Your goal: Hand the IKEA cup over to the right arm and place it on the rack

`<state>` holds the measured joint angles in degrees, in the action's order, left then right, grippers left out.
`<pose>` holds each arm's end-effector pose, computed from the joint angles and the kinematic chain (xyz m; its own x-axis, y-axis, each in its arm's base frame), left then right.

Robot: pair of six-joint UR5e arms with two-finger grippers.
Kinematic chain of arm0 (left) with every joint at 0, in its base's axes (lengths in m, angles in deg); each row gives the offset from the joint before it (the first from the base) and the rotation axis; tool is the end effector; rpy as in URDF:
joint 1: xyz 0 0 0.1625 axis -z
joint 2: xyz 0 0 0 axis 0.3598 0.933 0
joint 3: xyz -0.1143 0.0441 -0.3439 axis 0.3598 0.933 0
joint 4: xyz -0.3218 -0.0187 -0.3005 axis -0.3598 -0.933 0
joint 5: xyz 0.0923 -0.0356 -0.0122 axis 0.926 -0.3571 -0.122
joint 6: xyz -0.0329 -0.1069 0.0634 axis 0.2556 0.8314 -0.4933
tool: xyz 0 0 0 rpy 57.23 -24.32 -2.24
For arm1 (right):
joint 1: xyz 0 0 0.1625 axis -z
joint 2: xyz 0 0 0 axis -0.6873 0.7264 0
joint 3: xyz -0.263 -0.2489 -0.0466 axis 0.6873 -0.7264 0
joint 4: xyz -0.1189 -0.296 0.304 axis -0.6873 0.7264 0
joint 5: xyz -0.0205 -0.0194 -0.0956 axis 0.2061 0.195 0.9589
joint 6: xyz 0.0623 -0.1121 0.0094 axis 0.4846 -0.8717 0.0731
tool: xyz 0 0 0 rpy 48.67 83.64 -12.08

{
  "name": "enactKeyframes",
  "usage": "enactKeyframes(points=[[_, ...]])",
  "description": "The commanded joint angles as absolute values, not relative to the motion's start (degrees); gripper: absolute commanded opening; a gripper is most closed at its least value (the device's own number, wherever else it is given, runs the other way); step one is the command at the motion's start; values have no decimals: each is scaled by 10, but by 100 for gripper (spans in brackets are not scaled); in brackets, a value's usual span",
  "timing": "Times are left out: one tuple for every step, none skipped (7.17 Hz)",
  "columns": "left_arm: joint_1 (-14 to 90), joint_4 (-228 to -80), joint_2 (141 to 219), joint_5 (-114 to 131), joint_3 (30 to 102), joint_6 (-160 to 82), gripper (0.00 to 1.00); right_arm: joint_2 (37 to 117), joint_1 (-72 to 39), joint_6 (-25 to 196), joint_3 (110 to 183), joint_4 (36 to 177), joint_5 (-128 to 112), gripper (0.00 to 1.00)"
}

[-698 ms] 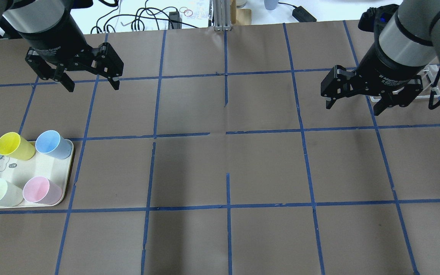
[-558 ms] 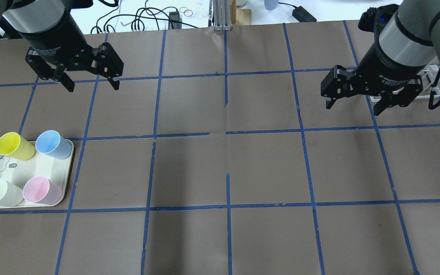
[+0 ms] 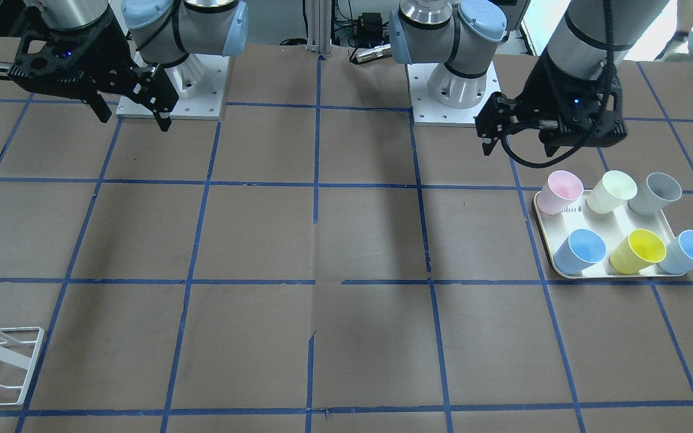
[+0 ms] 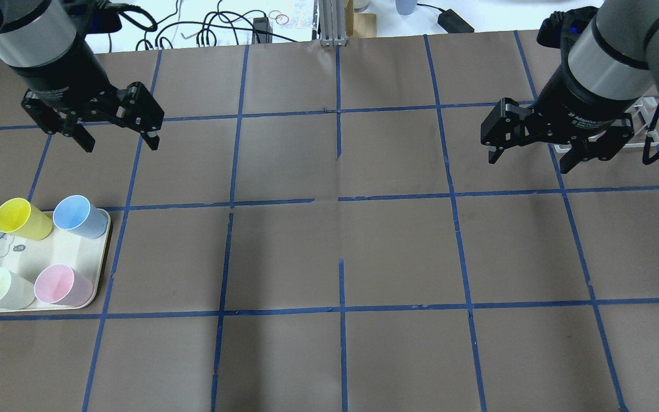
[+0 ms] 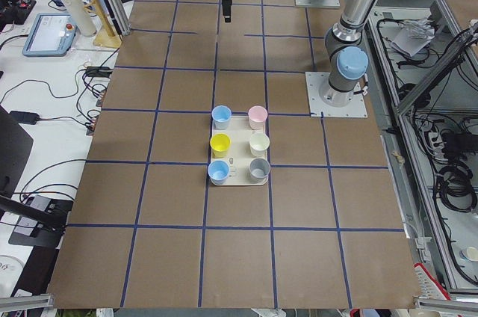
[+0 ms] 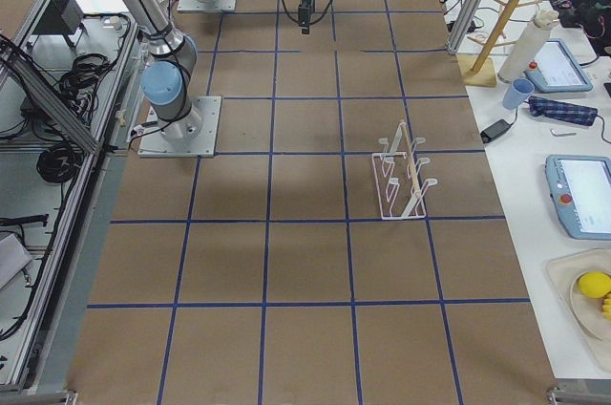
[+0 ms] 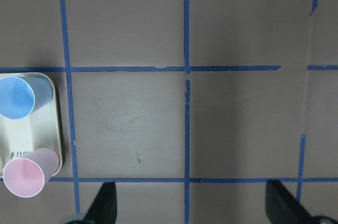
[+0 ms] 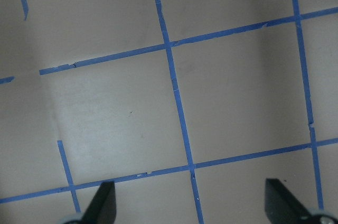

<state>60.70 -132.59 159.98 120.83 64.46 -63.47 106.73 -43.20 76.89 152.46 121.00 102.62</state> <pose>-0.0570 -0.5212 0.4013 -0.9996 0.0284 -0.0057 0.0279 0.9970 0.0723 0.1109 -0.4713 0.4019 -0.9808 0.1897 -0.0441 0.1909 0.9813 -0.0249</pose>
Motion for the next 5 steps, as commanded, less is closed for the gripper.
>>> enactKeyframes(points=[[463,-1317,1604,1205,692,-798,100,1067,-432,773,1524,1210,1024,100],[398,-1316,1604,1209,724,-886,100,1069,-432,774,1523,1204,1020,100],[349,-1272,1616,1208,755,-951,100,1072,-432,769,1525,1203,1013,100],[318,-1190,1625,1208,807,-1008,100,1067,-432,767,1525,1204,998,100],[296,-1092,1629,1208,861,-1046,100,1067,-432,766,1524,1206,935,100]])
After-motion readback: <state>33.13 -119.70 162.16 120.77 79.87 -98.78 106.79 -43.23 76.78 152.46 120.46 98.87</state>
